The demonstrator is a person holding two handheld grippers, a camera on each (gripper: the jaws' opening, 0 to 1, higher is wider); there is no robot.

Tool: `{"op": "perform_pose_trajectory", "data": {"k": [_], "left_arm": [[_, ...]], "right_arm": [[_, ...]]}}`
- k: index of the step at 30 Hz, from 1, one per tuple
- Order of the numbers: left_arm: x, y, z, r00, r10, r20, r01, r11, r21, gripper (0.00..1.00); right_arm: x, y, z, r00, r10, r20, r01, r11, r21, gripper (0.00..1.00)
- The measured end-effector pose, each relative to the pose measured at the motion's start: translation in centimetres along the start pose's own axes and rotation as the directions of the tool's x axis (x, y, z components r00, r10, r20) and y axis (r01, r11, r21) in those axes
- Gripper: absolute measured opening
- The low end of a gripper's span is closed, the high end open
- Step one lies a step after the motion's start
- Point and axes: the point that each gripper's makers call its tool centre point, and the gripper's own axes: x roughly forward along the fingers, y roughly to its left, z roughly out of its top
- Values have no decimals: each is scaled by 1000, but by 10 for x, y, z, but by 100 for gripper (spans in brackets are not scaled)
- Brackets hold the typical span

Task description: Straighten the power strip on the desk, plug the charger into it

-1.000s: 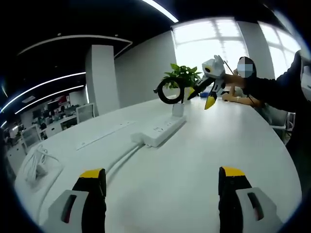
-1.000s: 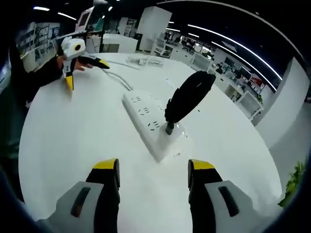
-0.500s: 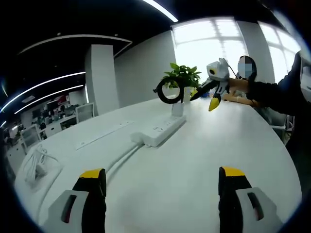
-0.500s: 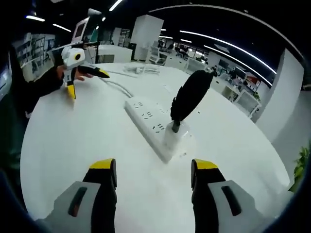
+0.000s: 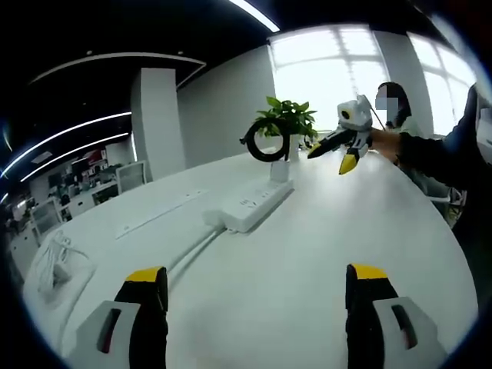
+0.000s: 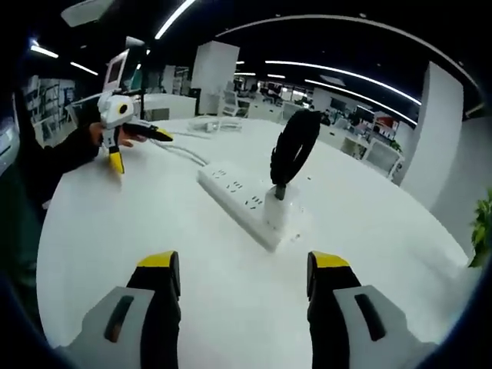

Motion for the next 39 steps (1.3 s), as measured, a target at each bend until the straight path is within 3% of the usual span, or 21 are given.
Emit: {"op": "perform_pose_trajectory", "data": {"k": [4,16,22,29,35,39], "left_arm": [[1,-1,2,1000,-3,-1,3,1000,-4,99],[6,-4,15,1000,-10,7,10,1000,11,99],[8,-6,17,1000,-15,8,14,1000,13,98],[8,-8,17,1000,-15,5,15,1000,11,99],[10,-7,20,1000,-16,7,16,1000,4,99],[16,-11,21,1000,-29,2,29,1000,7,99]], "right_arm": [[-2,2,-4,999,-3,33,2,999,43,69],[-19,12,-6,994,-44,96,38,997,67,74],[-23,14,-8,986,-54,157,33,991,132,78],[-24,19,-17,983,-72,171,47,988,146,79],[-30,20,-16,974,-94,204,67,988,136,86],[-31,27,-14,971,-88,223,55,987,148,97]]}}
